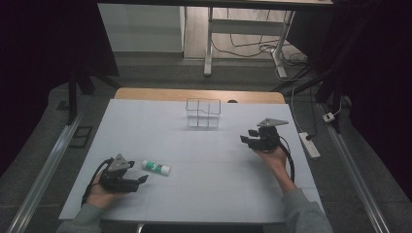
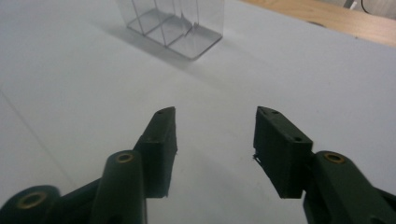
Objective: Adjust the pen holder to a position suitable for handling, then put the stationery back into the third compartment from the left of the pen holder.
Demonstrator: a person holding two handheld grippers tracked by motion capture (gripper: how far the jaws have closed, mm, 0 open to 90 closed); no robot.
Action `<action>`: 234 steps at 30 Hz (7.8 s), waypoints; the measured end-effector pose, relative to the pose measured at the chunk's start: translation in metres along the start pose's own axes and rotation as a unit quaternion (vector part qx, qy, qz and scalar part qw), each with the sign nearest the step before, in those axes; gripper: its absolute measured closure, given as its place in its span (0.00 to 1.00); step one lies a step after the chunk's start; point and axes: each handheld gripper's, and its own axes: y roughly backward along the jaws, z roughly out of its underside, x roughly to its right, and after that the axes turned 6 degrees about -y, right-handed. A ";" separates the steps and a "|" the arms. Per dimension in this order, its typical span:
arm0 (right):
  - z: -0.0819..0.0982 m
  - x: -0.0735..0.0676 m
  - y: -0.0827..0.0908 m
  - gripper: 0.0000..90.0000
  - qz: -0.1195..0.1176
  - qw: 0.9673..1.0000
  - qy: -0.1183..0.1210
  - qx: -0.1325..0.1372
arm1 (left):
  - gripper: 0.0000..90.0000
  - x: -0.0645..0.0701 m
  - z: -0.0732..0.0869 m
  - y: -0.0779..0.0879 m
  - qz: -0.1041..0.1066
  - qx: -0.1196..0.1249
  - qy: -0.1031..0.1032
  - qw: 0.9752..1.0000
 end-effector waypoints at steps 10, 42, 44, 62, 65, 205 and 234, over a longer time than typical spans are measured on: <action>0.024 -0.009 0.031 0.48 -0.006 1.000 0.006 0.005 | 0.26 -0.001 0.000 -0.001 0.000 0.002 0.001 1.000; 0.072 -0.030 0.070 0.43 -0.025 0.999 0.036 0.010 | 0.27 -0.006 -0.008 0.001 -0.003 0.017 0.000 1.000; 0.073 -0.030 0.070 0.42 -0.023 0.999 0.038 0.005 | 0.27 -0.007 -0.011 0.003 -0.003 0.020 -0.002 1.000; 0.079 -0.022 0.077 0.41 -0.020 0.999 0.032 0.010 | 0.29 -0.008 -0.051 0.000 0.062 0.006 -0.082 0.995; 0.080 -0.023 0.077 0.41 -0.018 0.999 0.035 0.005 | 0.29 -0.008 -0.057 -0.003 0.075 -0.003 -0.101 0.992; 0.078 -0.040 0.072 0.38 -0.038 0.998 0.034 0.035 | 0.73 0.035 -0.114 -0.053 0.097 0.073 -0.128 0.984; 0.057 -0.069 0.051 0.36 -0.084 0.994 0.031 0.070 | 0.73 0.065 -0.139 -0.081 0.109 0.088 -0.147 0.979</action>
